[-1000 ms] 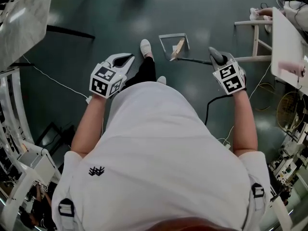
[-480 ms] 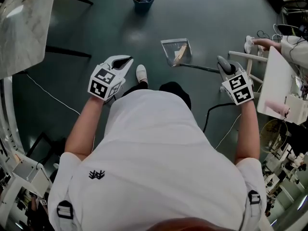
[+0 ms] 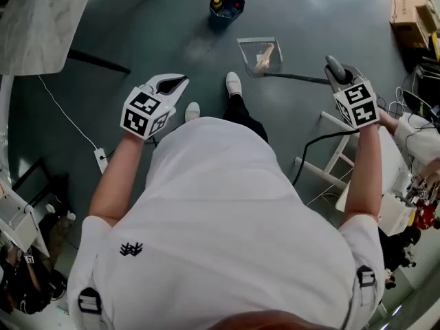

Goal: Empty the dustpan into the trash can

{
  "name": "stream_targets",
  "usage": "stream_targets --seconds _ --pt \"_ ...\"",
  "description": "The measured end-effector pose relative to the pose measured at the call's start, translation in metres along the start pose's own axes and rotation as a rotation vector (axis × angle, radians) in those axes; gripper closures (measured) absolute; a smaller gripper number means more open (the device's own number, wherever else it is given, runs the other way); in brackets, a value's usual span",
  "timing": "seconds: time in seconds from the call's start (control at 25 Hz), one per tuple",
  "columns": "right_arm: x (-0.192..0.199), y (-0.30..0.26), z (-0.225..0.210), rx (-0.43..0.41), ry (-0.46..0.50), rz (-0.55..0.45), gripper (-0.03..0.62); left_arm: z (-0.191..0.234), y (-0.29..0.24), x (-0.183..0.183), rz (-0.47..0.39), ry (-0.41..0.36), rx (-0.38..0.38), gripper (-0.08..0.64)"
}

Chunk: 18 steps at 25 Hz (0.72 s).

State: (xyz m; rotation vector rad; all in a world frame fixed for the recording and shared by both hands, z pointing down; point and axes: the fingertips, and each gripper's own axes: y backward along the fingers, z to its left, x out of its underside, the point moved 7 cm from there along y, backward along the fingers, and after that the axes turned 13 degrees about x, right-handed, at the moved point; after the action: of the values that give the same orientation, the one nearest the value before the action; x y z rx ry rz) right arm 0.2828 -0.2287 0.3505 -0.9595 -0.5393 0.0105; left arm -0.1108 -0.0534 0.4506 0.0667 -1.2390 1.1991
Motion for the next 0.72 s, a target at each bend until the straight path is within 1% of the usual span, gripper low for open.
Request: stream_targets --seconds 0.12,0.2,0.36,0.56,0.72 --pt "-0.028 -0.045 -0.042 -0.056 0.107 -0.039 0.591 0.010 -0.016 -0.019 -0.015 0.051 -0.096 0.503" --pt "-0.044 -0.072 -0.068 -0.096 0.184 -0.067 0.591 0.013 -0.028 -0.035 -0.046 0.086 -0.158 0.503" --pt "-0.080 -0.119 -0.112 -0.144 0.310 -0.105 0.591 0.017 -0.044 -0.061 -0.118 0.140 -0.238 0.503" --pt "-0.126 -0.163 -0.143 -0.190 0.483 -0.153 0.591 0.014 -0.052 -0.069 -0.164 0.201 -0.339 0.503" --pt "-0.161 -0.200 -0.147 -0.206 0.659 -0.165 0.591 0.011 -0.053 -0.060 -0.191 0.263 -0.411 0.503"
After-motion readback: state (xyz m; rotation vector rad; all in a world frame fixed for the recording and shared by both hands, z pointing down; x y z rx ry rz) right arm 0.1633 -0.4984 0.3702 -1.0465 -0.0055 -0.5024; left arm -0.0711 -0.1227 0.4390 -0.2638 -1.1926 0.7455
